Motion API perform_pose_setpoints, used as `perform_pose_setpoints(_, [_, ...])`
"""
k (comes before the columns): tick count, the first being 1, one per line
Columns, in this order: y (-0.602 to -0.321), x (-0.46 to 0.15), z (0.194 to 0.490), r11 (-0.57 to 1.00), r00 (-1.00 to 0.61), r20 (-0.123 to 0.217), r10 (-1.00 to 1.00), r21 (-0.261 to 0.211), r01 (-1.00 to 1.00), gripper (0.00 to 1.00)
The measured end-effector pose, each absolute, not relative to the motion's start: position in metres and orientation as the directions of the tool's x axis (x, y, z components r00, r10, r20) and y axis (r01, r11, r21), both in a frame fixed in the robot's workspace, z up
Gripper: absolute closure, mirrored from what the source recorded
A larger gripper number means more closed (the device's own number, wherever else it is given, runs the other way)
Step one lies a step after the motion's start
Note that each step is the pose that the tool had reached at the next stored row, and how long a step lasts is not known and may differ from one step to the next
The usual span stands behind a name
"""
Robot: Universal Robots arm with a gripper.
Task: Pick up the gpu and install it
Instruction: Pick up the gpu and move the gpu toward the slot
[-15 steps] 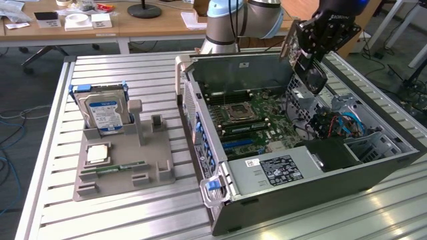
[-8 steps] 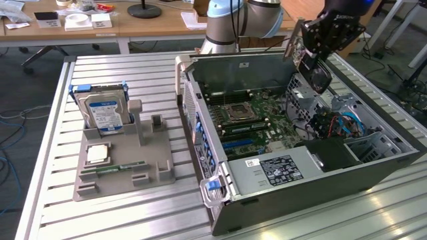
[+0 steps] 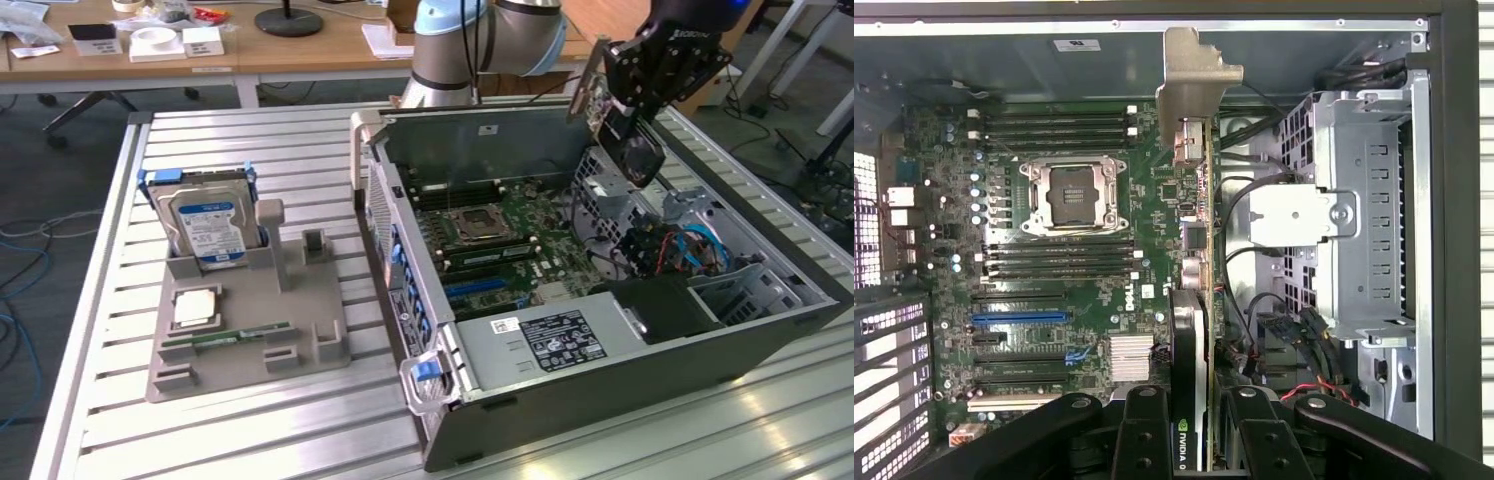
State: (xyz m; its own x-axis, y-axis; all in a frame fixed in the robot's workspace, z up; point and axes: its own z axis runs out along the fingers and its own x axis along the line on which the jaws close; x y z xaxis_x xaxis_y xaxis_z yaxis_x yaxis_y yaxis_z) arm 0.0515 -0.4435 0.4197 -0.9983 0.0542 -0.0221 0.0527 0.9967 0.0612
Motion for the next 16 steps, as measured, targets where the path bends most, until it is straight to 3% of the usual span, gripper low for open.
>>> perform_pose_setpoints(16, [-0.444, 0.052, 0.404, 0.997, -0.998, -0.022, 0.054, 0.061, 0.053, 0.73])
